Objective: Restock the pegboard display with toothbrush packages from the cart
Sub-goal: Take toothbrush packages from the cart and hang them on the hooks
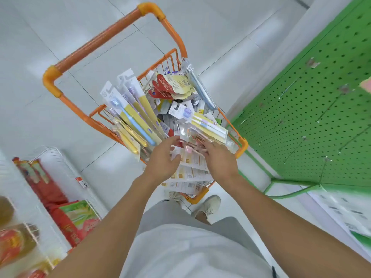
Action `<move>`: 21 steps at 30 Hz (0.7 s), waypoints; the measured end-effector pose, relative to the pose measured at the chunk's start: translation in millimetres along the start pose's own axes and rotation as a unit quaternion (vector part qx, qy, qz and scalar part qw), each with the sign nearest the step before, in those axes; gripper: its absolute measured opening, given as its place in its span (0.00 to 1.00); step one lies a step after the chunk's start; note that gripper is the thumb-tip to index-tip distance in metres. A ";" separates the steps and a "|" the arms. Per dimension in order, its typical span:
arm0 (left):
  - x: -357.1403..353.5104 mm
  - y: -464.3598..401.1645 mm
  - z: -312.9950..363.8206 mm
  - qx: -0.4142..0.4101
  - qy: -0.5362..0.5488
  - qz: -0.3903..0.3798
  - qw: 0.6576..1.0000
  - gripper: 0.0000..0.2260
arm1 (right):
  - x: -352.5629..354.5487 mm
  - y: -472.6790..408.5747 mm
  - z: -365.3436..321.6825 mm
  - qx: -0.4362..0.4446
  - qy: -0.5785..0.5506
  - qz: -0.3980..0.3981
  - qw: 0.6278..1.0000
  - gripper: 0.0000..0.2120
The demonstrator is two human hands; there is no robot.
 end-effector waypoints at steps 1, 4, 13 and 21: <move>-0.5 -0.8 3.8 0.006 0.020 -0.003 1.000 0.25 | 1.2 -0.5 1.1 -0.003 -0.003 0.011 1.000 0.10; -2.4 -10.5 11.3 0.022 0.059 0.020 0.998 0.19 | 6.4 -0.3 8.1 -0.019 -0.073 0.012 0.997 0.09; -11.9 -20.9 15.3 -0.017 0.144 -0.095 0.985 0.06 | -4.4 7.3 25.8 0.073 -0.306 -0.017 0.949 0.12; 26.2 -15.1 37.6 0.008 0.240 0.083 0.967 0.05 | 43.5 9.2 24.7 0.040 -0.298 -0.041 0.953 0.23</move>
Point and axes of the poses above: each hand's wrist, its own y-axis away from the middle knuckle, its own x-axis out of the back of the hand, z = x × y, the point moved 2 cm from there along -y, towards the middle knuckle, and after that the axes turned 1 degree about -y, right-handed, at the moved point
